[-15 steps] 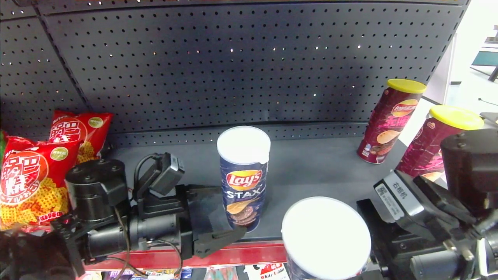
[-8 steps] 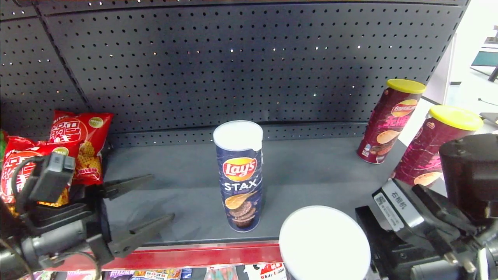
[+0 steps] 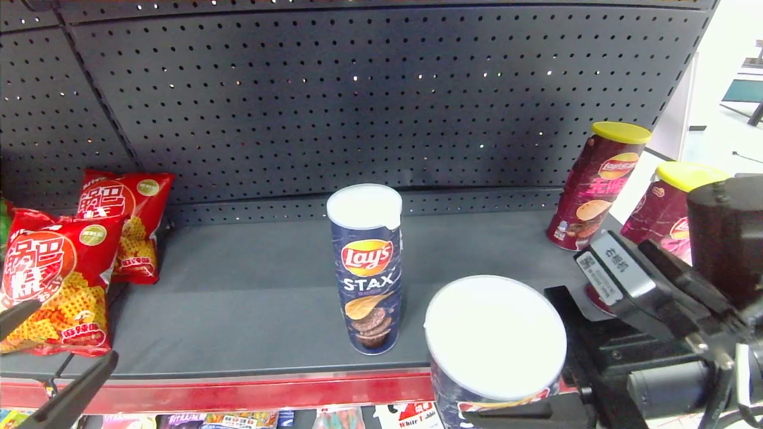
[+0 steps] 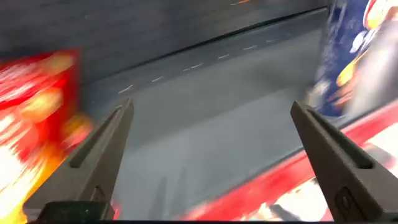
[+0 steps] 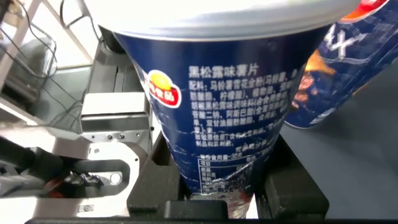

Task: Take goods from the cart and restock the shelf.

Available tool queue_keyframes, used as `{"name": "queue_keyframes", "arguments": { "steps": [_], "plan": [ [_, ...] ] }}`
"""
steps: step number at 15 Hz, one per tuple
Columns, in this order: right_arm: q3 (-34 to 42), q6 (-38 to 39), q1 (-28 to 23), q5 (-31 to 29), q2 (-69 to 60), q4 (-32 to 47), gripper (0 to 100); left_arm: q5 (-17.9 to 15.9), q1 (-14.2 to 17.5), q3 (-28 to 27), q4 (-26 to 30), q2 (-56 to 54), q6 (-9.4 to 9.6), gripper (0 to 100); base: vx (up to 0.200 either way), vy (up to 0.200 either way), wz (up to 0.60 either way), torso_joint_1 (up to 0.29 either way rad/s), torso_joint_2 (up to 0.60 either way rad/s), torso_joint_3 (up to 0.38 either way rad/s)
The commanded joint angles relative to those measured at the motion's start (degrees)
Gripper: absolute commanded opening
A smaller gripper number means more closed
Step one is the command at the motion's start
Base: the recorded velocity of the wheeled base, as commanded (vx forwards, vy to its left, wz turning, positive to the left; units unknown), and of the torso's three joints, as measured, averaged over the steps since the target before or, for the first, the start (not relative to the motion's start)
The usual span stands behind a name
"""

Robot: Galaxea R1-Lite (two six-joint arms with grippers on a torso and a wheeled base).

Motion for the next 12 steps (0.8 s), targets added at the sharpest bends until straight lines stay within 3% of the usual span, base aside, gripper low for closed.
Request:
{"name": "queue_keyframes", "arguments": {
  "steps": [1, 3, 5, 6, 8, 9, 10, 11, 12],
  "plan": [
    [-0.56, 0.26, -0.44, 0.01, 0.00, -0.32, 0, 0.72, 6.57, 1.23, 15.24, -18.64, 0.92, 100, 0.000, 0.000, 0.00, 0.000, 0.00, 0.000],
    [0.15, 0.70, -0.97, -0.08, -0.18, -2.34, 0, 2.66, 6.57, 1.23, 29.57, -29.71, -0.14, 100, 0.000, 0.000, 0.00, 0.000, 0.00, 0.000],
    [0.15, 1.31, -1.06, -0.17, -0.35, -2.43, 0, 7.14, 6.57, 0.87, 42.93, -40.00, -0.93, 100, 0.000, 0.000, 0.00, 0.000, 0.00, 0.000],
    [0.06, 1.31, -1.06, -0.34, -0.44, -2.43, 0, 10.74, 6.65, 0.44, 43.98, -40.00, -0.93, 100, 0.000, 0.000, 0.00, 0.000, 0.00, 0.000],
    [0.15, 1.31, -1.06, -0.43, -0.53, -2.43, 0, 26.56, 6.65, 0.79, 42.75, -40.00, -1.19, 100, 0.000, 0.000, 0.00, 0.000, 0.00, 0.000],
    [0.15, 1.31, -1.06, -0.43, -0.53, -2.43, 0, 28.23, 6.65, 0.79, 42.75, -40.00, -1.10, 100, 0.000, 0.000, 0.00, 0.000, 0.00, 0.000],
    [0.15, 1.31, -1.06, -0.43, -0.53, -2.43, 0, 33.33, 6.65, 1.05, 43.19, -40.00, -0.14, 100, 0.000, 0.000, 0.00, 0.000, 0.00, 0.000],
    [0.06, 1.31, -1.06, -0.43, -0.53, -2.52, 0, 39.40, 6.92, 1.14, 44.33, -40.00, -1.37, 100, 0.000, 0.000, 0.00, 0.000, 0.00, 0.000],
    [-0.03, 1.31, -1.06, -0.52, -0.70, -2.43, 0, 40.01, 7.00, 1.23, 44.33, -40.00, -3.39, 100, 0.000, 0.000, 0.00, 0.000, 0.00, 0.000]
  ]
}}
